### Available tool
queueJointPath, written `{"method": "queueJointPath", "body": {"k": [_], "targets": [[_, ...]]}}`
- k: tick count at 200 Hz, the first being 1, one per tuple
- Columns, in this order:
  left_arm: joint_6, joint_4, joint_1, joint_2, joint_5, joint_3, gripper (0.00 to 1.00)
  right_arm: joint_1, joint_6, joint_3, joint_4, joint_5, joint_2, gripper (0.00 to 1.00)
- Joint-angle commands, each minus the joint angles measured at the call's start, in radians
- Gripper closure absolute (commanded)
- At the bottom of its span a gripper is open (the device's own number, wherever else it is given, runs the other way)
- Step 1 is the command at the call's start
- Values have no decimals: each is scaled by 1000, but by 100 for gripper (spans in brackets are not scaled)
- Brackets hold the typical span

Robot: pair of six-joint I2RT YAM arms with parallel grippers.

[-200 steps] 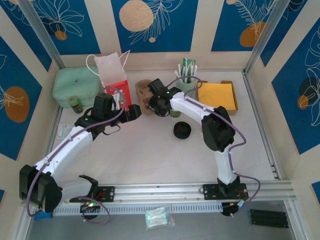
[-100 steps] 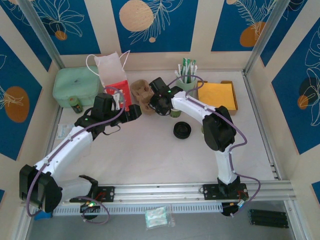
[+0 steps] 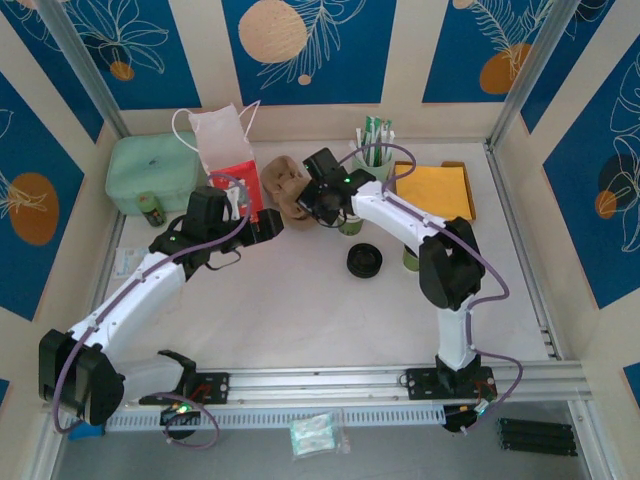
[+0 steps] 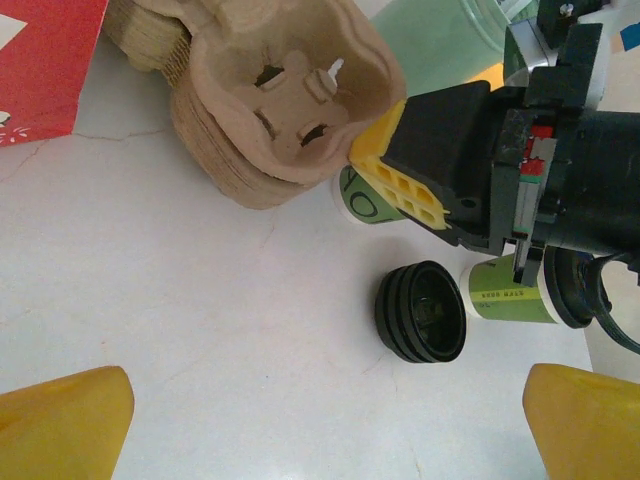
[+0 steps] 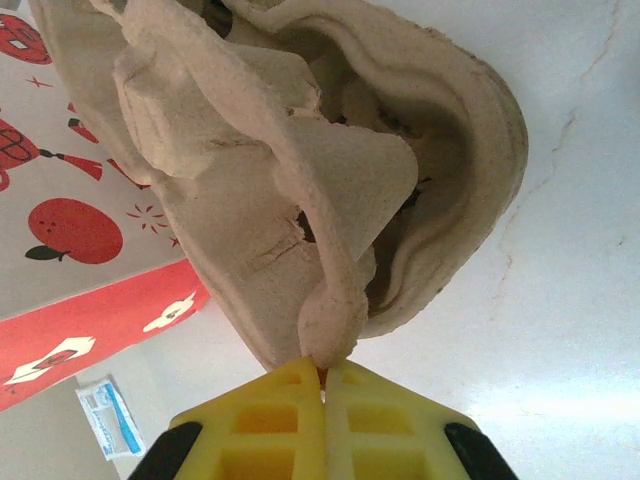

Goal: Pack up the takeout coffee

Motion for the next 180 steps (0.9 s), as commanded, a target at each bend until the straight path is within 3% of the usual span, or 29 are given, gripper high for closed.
{"method": "queueJointPath", "body": {"k": [1, 44, 180], "targets": [[-5, 13, 13, -10, 25, 0, 1, -8, 6, -39, 2, -14, -52, 95], [-6, 11, 12, -7, 26, 11, 1, -20, 16, -96, 59, -41, -105, 100], [-10, 3, 13, 11, 35, 53, 1, -36, -7, -163, 145, -76, -268, 100]]}}
